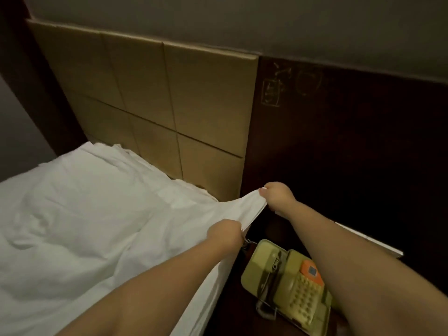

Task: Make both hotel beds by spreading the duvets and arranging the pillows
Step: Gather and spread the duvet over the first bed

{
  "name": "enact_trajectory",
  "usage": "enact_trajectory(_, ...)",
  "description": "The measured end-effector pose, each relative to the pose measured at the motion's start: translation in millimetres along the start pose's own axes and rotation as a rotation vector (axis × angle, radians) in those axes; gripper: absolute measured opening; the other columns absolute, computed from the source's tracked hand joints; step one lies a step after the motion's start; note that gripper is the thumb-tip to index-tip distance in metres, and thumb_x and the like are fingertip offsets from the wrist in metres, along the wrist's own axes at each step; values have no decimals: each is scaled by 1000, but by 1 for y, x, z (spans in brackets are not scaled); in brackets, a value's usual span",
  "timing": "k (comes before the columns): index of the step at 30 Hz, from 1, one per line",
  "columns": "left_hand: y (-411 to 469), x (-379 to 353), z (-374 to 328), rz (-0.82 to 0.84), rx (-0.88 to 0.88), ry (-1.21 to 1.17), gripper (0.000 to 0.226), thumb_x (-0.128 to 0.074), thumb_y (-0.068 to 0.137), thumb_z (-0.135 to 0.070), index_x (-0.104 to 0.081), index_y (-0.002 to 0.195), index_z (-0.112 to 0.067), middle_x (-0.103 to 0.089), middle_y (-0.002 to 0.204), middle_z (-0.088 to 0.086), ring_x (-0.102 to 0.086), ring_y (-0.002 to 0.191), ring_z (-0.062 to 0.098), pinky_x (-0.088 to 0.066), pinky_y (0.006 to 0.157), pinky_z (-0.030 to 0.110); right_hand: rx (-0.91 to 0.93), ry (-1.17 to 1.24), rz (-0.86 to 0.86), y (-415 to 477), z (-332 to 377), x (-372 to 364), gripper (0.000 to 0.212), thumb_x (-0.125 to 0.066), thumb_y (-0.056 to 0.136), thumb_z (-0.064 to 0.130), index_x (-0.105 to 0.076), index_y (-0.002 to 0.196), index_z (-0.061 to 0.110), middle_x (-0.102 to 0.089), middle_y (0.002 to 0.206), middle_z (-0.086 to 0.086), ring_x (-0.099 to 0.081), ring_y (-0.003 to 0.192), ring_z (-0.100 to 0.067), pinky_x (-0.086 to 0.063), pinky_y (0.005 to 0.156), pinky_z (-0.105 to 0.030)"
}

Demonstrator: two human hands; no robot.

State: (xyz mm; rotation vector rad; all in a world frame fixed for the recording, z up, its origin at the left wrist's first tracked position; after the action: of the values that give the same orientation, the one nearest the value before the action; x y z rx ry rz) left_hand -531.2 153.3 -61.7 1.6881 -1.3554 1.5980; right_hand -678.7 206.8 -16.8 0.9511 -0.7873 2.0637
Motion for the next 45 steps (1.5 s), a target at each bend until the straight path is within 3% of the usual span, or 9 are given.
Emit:
enact_trajectory(4,-7,-28,5,52,-13,1,23,-43,96,-19,-61,106,-7,-61,111,13,-58,101,31,-40,70,31,-76,31,-27,6,-28,-6,36,-45,99,27,-64,113,1,-61,106,-17,-58,107,-34,-44,83,-34)
enact_trajectory(8,-11,-45,-2,29,-54,35,23,-44,96,-13,-65,99,-5,-65,102,15,-61,93,32,-39,64,30,-101,24,-90,0,-41,-6,32,-48,98,29,-66,111,5,-65,107,-14,-59,103,-32,-42,78,-31)
enact_trajectory(12,-16,-56,-10,-11,-77,10,22,-44,97,-17,-62,95,-5,-64,98,14,-60,92,31,-36,63,31,-175,447,-191,-22,-65,-15,21,-60,92,30,-60,106,14,-61,97,-7,-61,98,-30,-51,80,-38)
enact_trajectory(17,-31,-82,-22,31,-130,-85,21,-45,95,-18,-60,102,-5,-64,98,12,-60,91,29,-40,64,33,-549,794,265,-108,-102,-152,43,-59,89,49,-54,117,18,-59,111,0,-57,104,-23,-45,81,-39)
enact_trajectory(20,-55,-108,-18,130,-201,-70,26,-45,95,-19,-61,112,-8,-65,106,10,-61,97,27,-45,71,33,-653,864,212,-147,-114,-209,39,-46,98,38,-56,122,10,-61,119,-14,-57,104,-29,-46,89,-39)
enact_trajectory(25,-131,-144,59,176,-140,-82,31,-45,97,-29,-55,119,-10,-61,115,8,-56,105,24,-38,74,26,-590,444,2,-203,-123,-229,50,-39,96,31,-35,144,20,-46,141,-8,-49,120,-31,-45,98,-43)
enact_trajectory(32,-262,-183,181,170,54,-82,32,-40,98,-22,-54,123,-8,-62,116,8,-56,105,24,-46,83,33,-202,-144,183,-310,-29,-313,58,-38,99,30,-15,152,24,-23,156,2,-24,141,-24,-25,112,-43)
enact_trajectory(41,-435,-255,292,142,478,-233,27,-38,96,-16,-56,115,-10,-58,99,5,-57,95,24,-37,68,28,293,-393,377,-411,63,-439,60,-39,98,24,-12,152,25,-15,159,2,-15,144,-22,-14,117,-44)
enact_trajectory(45,-520,-304,313,168,698,-332,30,-40,97,-16,-53,122,-9,-58,120,8,-56,106,26,-41,76,31,456,-445,480,-461,76,-494,59,-39,97,23,-15,151,26,-18,158,3,-16,144,-22,-16,115,-44)
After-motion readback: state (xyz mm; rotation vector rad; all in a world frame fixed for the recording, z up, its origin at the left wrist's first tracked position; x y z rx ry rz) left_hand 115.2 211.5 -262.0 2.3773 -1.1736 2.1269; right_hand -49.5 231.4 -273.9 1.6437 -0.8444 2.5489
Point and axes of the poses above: each hand's wrist, its own y-axis towards the middle knuckle, its own x-axis out of the back of the hand, z = x × y, the point moved 9 cm from there along y, towards the middle knuckle
